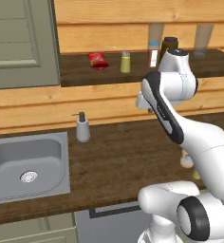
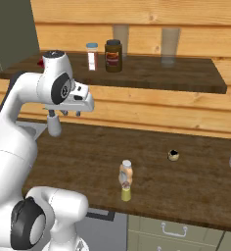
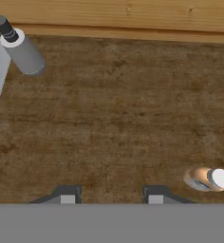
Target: Put the shaker and condiment bottle from the counter next to their counterparts in the cabinet.
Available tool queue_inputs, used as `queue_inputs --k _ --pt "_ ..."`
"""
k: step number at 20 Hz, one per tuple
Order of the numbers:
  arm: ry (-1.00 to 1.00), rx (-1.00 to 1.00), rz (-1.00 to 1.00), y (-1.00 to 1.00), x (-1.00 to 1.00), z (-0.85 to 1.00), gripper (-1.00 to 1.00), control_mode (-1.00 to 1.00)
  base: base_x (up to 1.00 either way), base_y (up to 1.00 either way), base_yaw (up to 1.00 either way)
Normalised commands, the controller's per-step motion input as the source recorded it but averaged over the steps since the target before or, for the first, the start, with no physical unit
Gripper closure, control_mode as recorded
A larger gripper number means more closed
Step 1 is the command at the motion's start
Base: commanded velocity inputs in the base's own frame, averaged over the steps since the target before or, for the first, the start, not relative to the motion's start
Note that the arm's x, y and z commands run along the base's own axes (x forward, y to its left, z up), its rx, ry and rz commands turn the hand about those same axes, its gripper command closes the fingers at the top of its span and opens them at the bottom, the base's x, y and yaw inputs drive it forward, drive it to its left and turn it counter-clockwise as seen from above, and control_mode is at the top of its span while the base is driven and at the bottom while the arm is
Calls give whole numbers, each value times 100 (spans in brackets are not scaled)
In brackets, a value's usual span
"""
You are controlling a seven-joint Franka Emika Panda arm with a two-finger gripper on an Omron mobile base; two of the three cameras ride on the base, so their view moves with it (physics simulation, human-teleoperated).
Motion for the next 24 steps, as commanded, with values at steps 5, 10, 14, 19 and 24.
queue_inputs --k 5,10,14,19,24 --pt "-2 -1 2 -2 -10 -10 -100 -100 0 0 0" --pt "-21 0 10 -18 -47 -14 -100 -100 0 0 0" --pt "0 0 0 -8 3 0 -100 -100 0 0 0" --pt "0 0 8 -57 43 0 -100 -100 0 0 0" --pt "-1 0 0 -3 1 0 -100 -100 0 0 0"
